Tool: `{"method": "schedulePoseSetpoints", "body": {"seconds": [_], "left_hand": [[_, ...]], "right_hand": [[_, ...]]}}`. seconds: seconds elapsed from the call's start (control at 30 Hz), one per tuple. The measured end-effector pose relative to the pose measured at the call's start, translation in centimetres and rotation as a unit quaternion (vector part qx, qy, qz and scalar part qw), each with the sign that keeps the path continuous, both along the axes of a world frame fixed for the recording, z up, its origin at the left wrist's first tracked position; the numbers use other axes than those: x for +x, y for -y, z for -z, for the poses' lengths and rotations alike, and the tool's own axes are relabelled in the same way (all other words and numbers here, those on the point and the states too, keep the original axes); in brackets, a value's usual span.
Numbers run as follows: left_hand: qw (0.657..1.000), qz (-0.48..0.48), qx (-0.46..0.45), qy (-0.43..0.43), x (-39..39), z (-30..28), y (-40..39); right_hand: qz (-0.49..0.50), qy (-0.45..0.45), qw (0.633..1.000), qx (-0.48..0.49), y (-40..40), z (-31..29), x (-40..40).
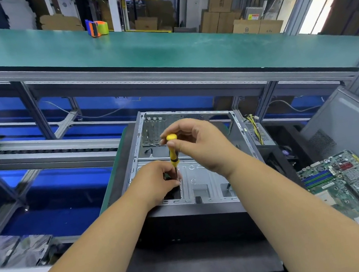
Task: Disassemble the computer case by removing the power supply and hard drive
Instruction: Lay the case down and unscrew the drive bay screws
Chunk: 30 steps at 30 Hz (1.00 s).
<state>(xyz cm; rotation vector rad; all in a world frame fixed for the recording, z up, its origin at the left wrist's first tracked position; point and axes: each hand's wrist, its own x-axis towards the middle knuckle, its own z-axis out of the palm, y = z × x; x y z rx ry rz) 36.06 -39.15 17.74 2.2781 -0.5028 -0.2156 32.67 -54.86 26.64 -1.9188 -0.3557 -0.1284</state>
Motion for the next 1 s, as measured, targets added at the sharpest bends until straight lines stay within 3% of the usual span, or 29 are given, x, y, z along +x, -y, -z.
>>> {"method": "schedulePoseSetpoints", "body": {"seconds": [0.17,0.33,0.47,1.0], "left_hand": [[0.999,0.016,0.029,0.035,-0.2,-0.2,-0.1],[0.997,0.022,0.036,0.067,-0.2,-0.3,-0.1],[0.996,0.018,0.036,0.074,-0.2,-0.1,-0.1],[0.993,0.035,0.069,0.088,0.1,0.0,-0.1]], "right_hand": [[0.092,-0.026,0.990,0.103,0.0,1.2,0.2],[0.054,-0.072,0.950,0.298,-1.3,2.6,0.6],[0.058,-0.071,0.921,0.379,-1.7,3.4,1.1],[0.026,-0.090,0.923,0.373,-2.3,3.2,2.0]]}}
